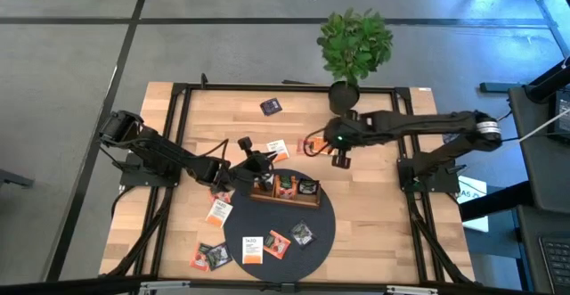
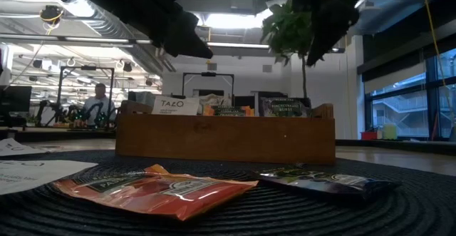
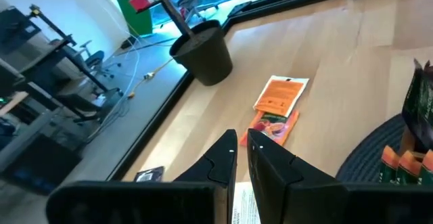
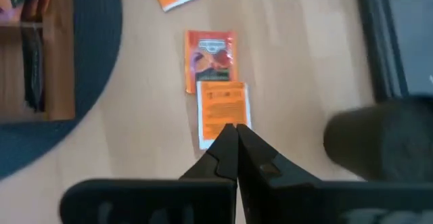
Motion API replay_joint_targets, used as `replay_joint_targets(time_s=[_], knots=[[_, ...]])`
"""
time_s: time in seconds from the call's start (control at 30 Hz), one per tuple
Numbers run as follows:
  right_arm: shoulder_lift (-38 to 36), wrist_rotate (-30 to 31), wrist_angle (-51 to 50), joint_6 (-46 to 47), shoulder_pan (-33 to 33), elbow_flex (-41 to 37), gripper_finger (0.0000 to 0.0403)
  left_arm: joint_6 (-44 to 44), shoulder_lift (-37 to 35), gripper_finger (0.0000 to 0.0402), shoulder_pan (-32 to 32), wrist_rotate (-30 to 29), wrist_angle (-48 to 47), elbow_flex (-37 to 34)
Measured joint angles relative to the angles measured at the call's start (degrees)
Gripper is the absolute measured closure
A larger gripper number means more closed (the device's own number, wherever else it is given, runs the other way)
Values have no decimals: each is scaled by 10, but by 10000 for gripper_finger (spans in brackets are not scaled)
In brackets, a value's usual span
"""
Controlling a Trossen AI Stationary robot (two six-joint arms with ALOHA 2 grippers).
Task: Pick & Place Tea
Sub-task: Put the white orange tea bag into the left section of the wooden organizer
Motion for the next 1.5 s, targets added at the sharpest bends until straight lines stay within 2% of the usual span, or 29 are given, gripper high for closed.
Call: replay_joint_targets(time_s=[0.13, 0.3, 0.5, 0.6, 0.67, 0.77, 0.87, 1.07, 1.27, 1.5], knots=[[-13, 8, -8, 61, 28, 0, 383, -1, 0, 368, 0, 14, 1, 0], [-12, 10, 15, 48, 50, -27, 350, -1, 0, 368, 0, 23, 2, 0], [-15, 26, 15, 78, 39, -89, 268, -1, 0, 368, 0, 25, 1, 0], [-16, 81, 66, 25, 21, -139, 221, -1, 0, 368, 0, 24, 1, 0], [-16, 103, 147, -2, 9, -186, 197, -1, 0, 368, 0, 23, 1, 0], [-16, 66, 272, -36, -14, -251, 175, -6, 0, 368, 0, 23, 1, 0], [-15, 2, 356, -44, -50, -296, 172, -8, 0, 368, 4, 23, 1, 0], [-10, -42, 443, -66, -116, -337, 191, -26, 0, 368, 18, 47, -2, 0], [30, -117, 465, -95, -149, -338, 208, -31, 0, 368, 25, 85, -3, 0], [88, -123, 462, -101, -151, -335, 221, -31, 0, 368, 25, 85, -5, 0]])
